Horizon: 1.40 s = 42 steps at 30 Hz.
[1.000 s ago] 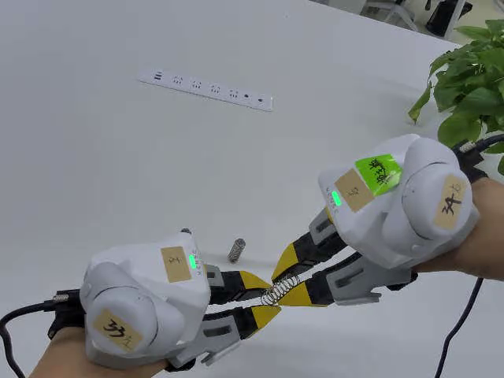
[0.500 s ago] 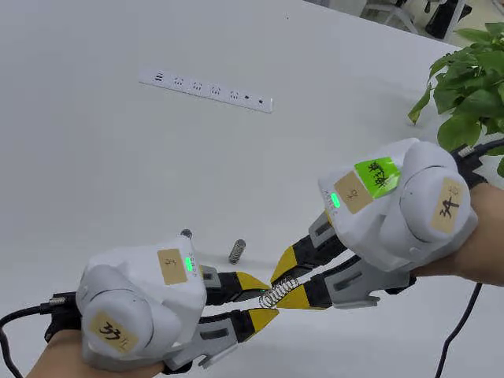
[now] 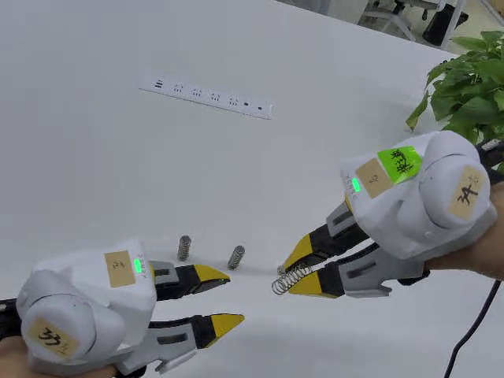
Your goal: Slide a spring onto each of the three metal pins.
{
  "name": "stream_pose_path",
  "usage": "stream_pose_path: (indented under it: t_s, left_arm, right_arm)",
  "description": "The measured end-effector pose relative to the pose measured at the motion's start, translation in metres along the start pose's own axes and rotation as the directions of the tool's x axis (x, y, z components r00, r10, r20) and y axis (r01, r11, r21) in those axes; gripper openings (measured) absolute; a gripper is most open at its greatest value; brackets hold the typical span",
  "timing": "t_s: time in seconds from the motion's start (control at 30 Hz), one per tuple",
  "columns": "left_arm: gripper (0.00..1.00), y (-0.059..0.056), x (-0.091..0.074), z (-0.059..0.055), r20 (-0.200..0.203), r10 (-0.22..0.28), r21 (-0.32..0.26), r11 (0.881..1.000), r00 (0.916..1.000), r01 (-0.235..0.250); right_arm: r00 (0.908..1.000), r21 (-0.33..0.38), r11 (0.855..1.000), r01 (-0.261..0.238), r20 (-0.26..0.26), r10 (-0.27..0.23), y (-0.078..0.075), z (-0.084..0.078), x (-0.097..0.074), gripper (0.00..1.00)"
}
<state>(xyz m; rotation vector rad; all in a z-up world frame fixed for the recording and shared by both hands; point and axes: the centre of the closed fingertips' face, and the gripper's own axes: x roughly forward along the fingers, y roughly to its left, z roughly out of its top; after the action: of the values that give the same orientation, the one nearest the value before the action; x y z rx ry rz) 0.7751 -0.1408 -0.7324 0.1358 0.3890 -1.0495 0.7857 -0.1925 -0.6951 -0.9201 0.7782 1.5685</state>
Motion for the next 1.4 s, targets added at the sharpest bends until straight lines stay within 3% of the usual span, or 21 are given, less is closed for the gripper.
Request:
stream_pose_path:
  t_s: [0.3, 0.47, 0.6, 0.97, 1.4]
  left_arm:
    - [0.46, 0.026, -0.024, -0.017, -0.029, 0.05, 0.04, 0.998, 0.9983, -0.049]
    - [0.57, 0.035, -0.031, -0.023, -0.036, 0.065, 0.023, 0.998, 0.9972, -0.064]
    - [0.68, 0.043, -0.034, -0.025, -0.015, 0.074, -0.019, 0.997, 0.9972, -0.074]
    - [0.88, 0.05, -0.036, -0.031, 0.013, 0.07, -0.072, 0.995, 0.9974, -0.069]
    - [0.91, 0.053, -0.034, -0.037, 0.026, 0.069, -0.111, 0.992, 0.9972, -0.066]
  right_arm:
    - [0.9943, 0.075, 0.993, 0.088, -0.068, -0.082, -0.032, -0.032, -0.009, 0.12]
    - [0.9865, 0.11, 0.986, 0.127, -0.118, -0.114, -0.05, -0.053, -0.003, 0.12]
    - [0.9835, 0.127, 0.982, 0.14, -0.132, -0.124, -0.06, -0.061, 0.003, 0.12]
    - [0.9792, 0.153, 0.98, 0.126, -0.178, -0.098, -0.073, -0.079, 0.031, 0.12]
    - [0.9775, 0.166, 0.981, 0.104, -0.199, -0.07, -0.078, -0.087, 0.046, 0.12]
